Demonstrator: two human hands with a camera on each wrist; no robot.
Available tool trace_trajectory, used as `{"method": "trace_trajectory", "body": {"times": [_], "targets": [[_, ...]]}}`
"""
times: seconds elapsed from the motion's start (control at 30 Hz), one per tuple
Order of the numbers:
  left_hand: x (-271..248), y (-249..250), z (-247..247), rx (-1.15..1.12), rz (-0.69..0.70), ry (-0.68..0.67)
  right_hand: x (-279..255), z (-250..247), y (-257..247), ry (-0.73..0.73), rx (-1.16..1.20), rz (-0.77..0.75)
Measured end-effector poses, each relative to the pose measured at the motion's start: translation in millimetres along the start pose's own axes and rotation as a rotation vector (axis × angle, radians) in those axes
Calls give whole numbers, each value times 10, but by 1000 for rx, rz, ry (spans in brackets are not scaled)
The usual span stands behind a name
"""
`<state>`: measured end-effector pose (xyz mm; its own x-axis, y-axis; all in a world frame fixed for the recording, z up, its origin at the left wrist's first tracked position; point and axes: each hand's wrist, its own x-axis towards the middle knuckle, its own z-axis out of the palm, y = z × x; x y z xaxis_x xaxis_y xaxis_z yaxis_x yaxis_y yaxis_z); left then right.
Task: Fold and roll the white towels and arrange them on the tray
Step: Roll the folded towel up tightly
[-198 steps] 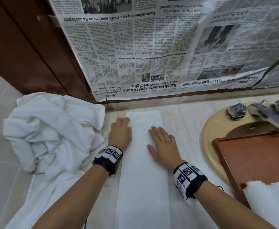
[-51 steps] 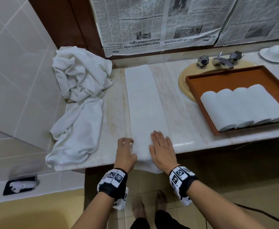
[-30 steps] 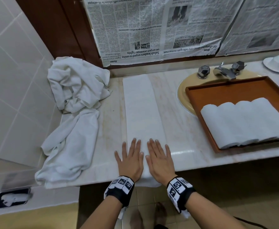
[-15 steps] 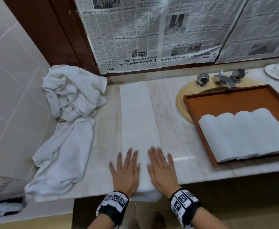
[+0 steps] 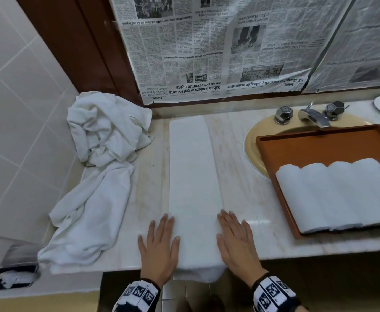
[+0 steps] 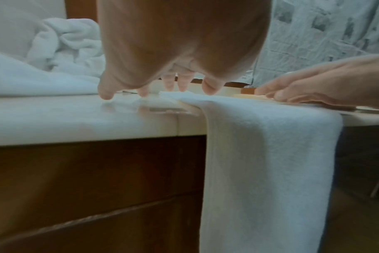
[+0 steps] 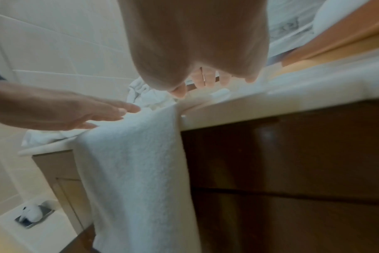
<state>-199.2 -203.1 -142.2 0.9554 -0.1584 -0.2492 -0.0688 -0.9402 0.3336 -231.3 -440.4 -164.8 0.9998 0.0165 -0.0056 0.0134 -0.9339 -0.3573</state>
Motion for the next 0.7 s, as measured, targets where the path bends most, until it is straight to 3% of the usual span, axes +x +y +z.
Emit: {"method": "trace_trajectory", "body": {"times": [0.1, 0.17, 0.37, 0.7], "targets": [[84, 86, 25, 115, 99, -126, 101, 73, -119, -80, -38, -49], [210, 115, 5, 135, 70, -185, 222, 107, -179, -131, -74, -43], [850, 117, -145, 171, 110, -154, 808, 30, -196, -194, -114, -11], [1923, 222, -466, 156, 65, -176, 1986, -114, -140, -291, -159, 26]]}}
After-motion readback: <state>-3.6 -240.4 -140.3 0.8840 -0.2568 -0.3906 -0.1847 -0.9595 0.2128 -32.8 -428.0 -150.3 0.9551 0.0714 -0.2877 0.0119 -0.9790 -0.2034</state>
